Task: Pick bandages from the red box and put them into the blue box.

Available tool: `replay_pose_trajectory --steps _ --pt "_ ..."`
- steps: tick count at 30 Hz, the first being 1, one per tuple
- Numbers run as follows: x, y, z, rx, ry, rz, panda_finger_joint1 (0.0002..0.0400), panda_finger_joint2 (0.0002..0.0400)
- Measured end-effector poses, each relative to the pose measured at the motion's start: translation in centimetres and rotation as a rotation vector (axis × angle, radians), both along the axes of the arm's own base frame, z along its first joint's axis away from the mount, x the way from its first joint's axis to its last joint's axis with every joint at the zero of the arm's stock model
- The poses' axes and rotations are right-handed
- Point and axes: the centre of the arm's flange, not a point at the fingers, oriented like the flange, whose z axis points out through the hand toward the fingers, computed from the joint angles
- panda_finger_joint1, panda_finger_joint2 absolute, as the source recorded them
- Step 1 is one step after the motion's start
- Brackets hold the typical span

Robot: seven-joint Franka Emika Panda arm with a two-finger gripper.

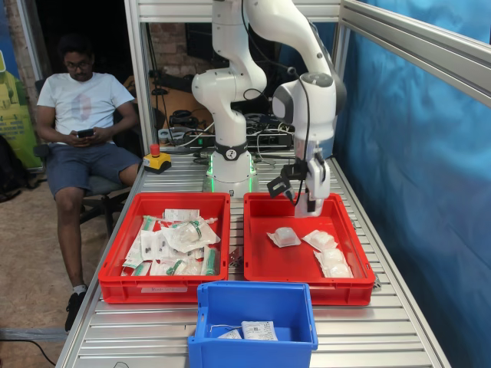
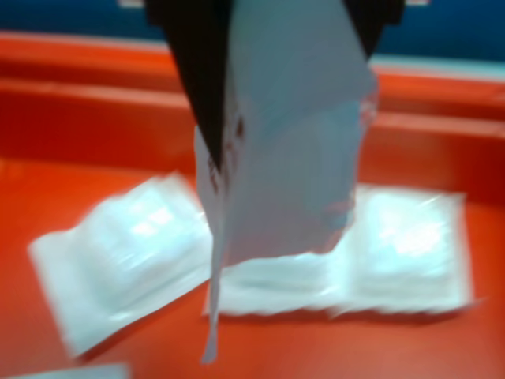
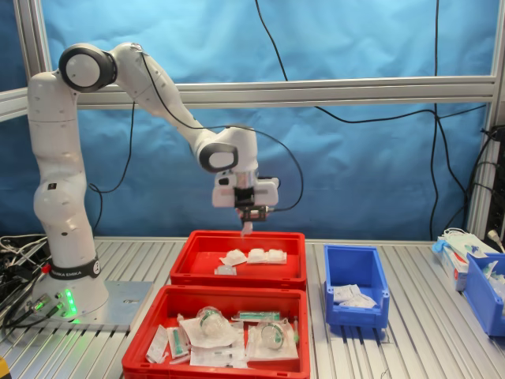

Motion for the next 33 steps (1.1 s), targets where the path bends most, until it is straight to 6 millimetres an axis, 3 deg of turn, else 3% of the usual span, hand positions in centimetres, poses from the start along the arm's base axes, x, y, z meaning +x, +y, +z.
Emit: replay_pose_trajectory --steps 7,8,19,33 --pt "3.2 0.6 4.7 0.035 -0.088 -0.012 0.0057 0.0057" --pt "4.0 0.7 6.1 0.044 -0.111 -0.016 0.0057 0.0057" --pt "6.0 0.6 9.5 0.051 -0.129 -0.030 0.0057 0.0057" --pt "10.9 -4.1 14.5 0.063 -0.183 -0.132 0.0057 0.0057"
